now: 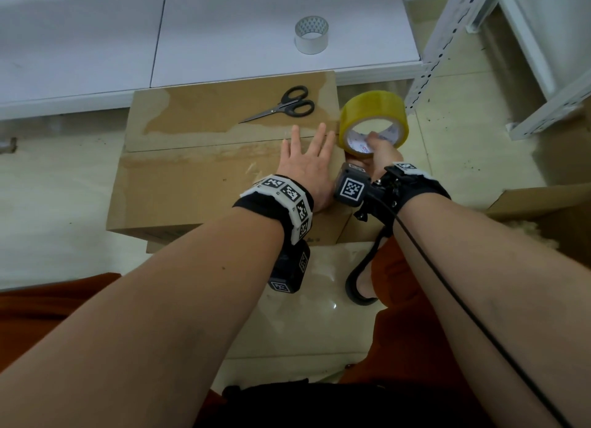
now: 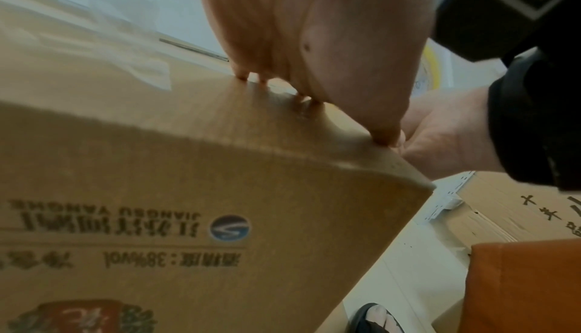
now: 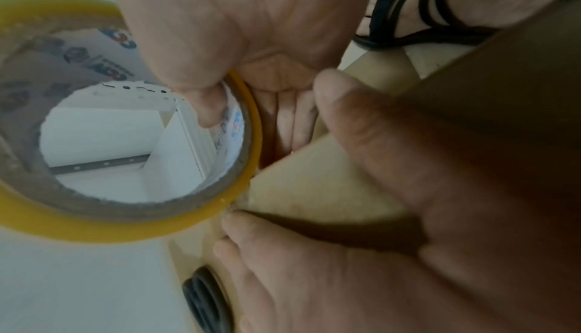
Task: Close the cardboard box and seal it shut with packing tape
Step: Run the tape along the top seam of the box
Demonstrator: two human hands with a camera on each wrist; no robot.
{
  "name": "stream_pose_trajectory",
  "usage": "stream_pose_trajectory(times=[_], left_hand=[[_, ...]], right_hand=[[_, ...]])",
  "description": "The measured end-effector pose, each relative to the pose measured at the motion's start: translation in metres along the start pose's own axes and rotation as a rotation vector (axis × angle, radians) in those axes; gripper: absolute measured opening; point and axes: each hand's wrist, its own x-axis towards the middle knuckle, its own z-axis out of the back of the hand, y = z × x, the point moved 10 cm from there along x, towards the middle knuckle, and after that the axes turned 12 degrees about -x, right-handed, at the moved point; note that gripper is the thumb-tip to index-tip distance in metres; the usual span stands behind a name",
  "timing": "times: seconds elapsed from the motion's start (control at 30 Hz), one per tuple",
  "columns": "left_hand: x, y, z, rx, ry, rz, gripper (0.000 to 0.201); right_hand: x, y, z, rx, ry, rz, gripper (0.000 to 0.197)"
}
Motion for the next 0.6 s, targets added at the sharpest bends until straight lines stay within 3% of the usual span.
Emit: stream_pose_trajectory(times=[0.37,0.6], left_hand=[[0.002,0.0,0.0,-0.001,-0.065,-0.002,0.088],[0.003,0.0,0.007,0.005,-0.102,-0.006,0.094]], right_hand=[[0.003,-0.002,0.007,-0.084,0.02,-0.024,0.033],[0.006,0.002,0.02,-0.526,-0.017,-0.099,0.034]])
